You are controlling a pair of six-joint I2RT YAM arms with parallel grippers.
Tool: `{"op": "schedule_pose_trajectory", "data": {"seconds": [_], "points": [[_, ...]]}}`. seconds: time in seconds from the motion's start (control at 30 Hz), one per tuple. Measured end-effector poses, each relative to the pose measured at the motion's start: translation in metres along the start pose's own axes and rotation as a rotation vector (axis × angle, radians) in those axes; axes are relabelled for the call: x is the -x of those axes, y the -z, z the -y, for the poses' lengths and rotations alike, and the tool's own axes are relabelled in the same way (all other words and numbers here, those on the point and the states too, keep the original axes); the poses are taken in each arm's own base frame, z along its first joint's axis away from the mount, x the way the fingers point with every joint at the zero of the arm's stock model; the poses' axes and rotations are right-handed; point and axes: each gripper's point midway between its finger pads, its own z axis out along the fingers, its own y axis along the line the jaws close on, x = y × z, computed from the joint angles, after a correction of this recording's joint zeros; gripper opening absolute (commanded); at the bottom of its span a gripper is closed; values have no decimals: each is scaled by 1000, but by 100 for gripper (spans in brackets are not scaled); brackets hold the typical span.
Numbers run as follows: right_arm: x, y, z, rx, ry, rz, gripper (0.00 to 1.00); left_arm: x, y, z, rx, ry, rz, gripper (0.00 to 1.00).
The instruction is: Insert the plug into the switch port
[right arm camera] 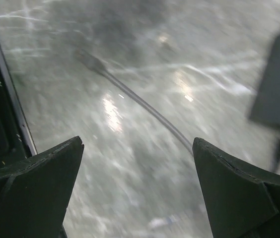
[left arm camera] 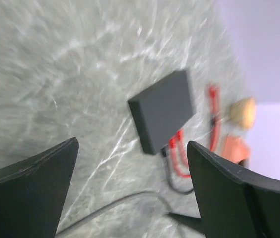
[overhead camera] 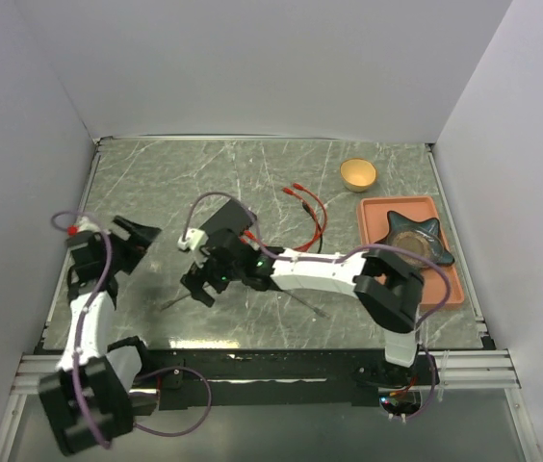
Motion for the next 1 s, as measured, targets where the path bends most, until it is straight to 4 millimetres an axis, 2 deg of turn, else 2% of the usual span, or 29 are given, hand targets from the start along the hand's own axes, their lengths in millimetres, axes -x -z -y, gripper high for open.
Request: {"op": "schedule_pose_trajectory", "data": {"seconds": [0.13,0.23,0.33,0.47,0.5,0.63,0.7,0.87,1.0], "points": [[-1,-26,-18,37,26,-6,97,41,32,-13,-40,86,140,96],[-6,-44,-23,49,34,-12,95,51,48,-22,-70,154,183,96],[-10,-58,-25,46,54,-24,94,46,52,-24,-123,212,146,96],[-4,-71,-29,40,86,-14,81,35,51,-22,-196,271,74,96],[-1,-75,-31,42,96,-9,81,33,51,-20,-210,278,60,96],[10,-90,-41,54,126,8,80,31,55,-12,-246,260,43,96],[10,-93,-44,59,141,5,75,33,59,-6,-255,238,45,96],[-3,-100,-43,45,165,-29,69,46,66,8,-275,163,60,96],[-11,-102,-42,37,172,-51,67,45,67,9,-283,163,52,96]]}}
